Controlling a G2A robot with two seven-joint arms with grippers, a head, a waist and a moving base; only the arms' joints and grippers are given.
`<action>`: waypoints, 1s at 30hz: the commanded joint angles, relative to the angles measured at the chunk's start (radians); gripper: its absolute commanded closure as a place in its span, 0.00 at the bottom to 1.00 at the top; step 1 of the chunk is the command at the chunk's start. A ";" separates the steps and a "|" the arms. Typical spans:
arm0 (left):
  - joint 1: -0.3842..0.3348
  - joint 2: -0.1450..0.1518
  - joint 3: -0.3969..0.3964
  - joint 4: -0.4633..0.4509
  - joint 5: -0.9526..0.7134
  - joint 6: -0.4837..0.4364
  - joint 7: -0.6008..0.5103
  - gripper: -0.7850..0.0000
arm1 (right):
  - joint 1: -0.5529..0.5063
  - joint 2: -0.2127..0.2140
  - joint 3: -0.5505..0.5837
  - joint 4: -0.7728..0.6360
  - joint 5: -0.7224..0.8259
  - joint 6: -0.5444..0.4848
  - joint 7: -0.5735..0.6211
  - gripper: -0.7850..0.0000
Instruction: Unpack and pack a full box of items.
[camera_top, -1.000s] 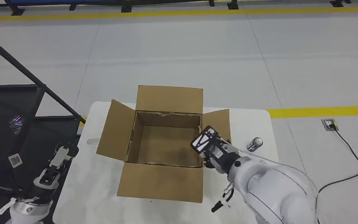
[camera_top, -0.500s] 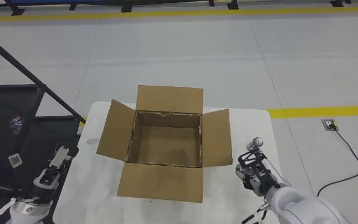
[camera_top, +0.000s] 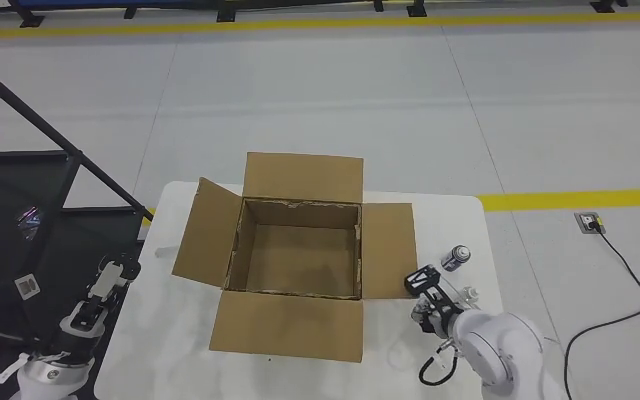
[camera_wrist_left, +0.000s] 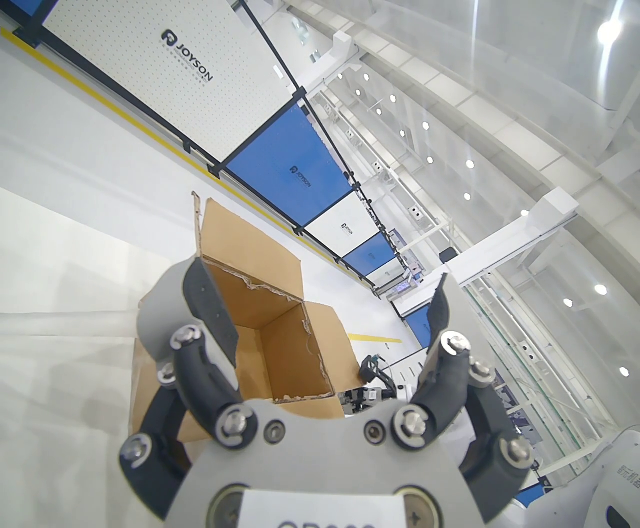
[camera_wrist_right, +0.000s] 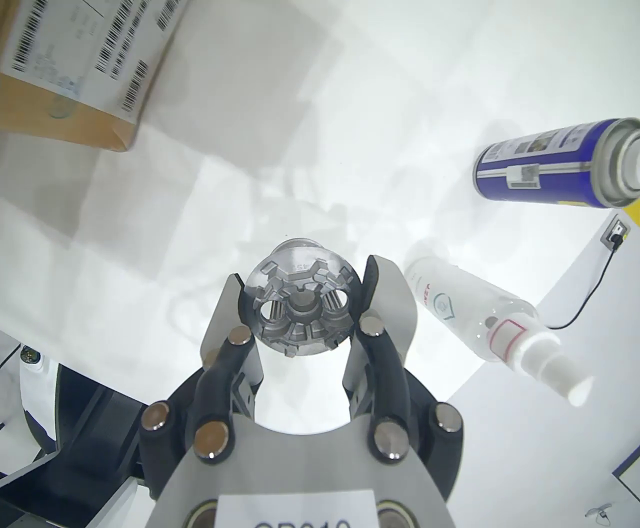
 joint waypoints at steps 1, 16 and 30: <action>0.000 0.000 0.000 0.000 0.000 0.000 0.000 0.00 | 0.011 0.001 -0.007 0.022 -0.007 0.015 0.000 0.90; 0.000 0.000 0.000 0.000 0.000 0.000 0.000 0.00 | 0.033 0.009 -0.033 0.082 -0.018 0.048 0.030 0.55; 0.000 0.000 0.000 0.000 0.000 0.000 0.000 0.00 | -0.020 0.024 0.018 -0.089 0.004 0.075 0.003 0.00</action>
